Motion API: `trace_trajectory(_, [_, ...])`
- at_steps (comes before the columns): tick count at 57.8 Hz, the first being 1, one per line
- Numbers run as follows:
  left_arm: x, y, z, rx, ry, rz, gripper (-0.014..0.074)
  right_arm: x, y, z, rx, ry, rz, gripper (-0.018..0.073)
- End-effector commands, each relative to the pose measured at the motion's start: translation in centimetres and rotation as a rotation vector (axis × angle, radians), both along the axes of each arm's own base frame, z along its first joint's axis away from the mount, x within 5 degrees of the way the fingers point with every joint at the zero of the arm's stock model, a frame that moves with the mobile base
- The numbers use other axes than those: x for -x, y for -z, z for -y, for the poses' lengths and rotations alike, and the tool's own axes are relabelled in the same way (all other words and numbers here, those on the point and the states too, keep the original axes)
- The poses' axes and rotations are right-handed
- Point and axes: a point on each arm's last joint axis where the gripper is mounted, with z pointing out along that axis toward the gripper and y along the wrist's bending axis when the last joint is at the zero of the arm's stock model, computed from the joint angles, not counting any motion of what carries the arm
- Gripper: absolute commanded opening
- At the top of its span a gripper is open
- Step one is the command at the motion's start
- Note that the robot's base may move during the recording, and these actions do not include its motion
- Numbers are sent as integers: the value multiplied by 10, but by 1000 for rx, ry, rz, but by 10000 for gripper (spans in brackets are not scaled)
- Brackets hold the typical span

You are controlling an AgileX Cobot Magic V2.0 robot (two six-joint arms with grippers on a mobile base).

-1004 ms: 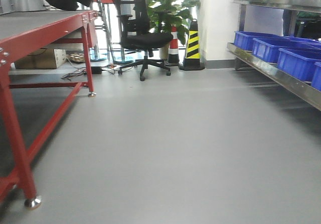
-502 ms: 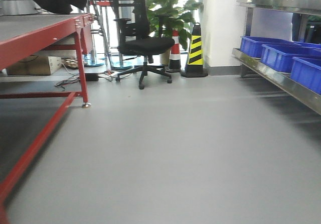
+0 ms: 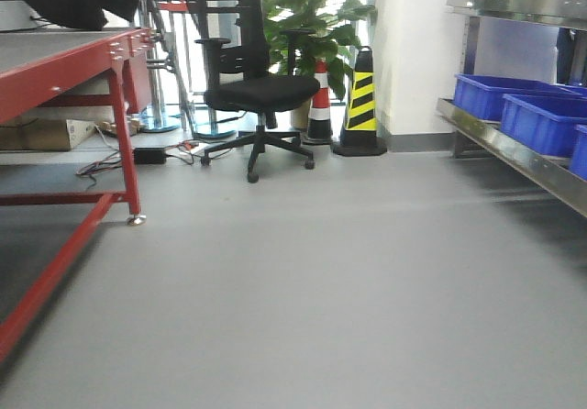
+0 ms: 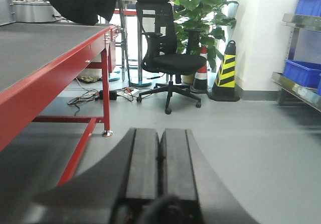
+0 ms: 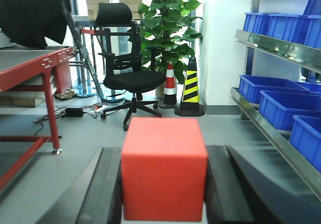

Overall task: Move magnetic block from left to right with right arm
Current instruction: 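Drive the base away from the table carrying the cube, then turn the base past the black chair and traffic cone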

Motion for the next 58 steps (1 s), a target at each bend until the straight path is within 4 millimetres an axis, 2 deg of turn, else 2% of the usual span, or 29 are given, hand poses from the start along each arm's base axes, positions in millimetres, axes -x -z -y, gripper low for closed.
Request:
trace_trajectory(1, [1,-5,-1,16,-4,88,-117,2,-16,1,10,17,106,328])
trace_trajectory(58, [1,-5,-1,16,-4,88,-117,2,-16,1,10,17,106,302])
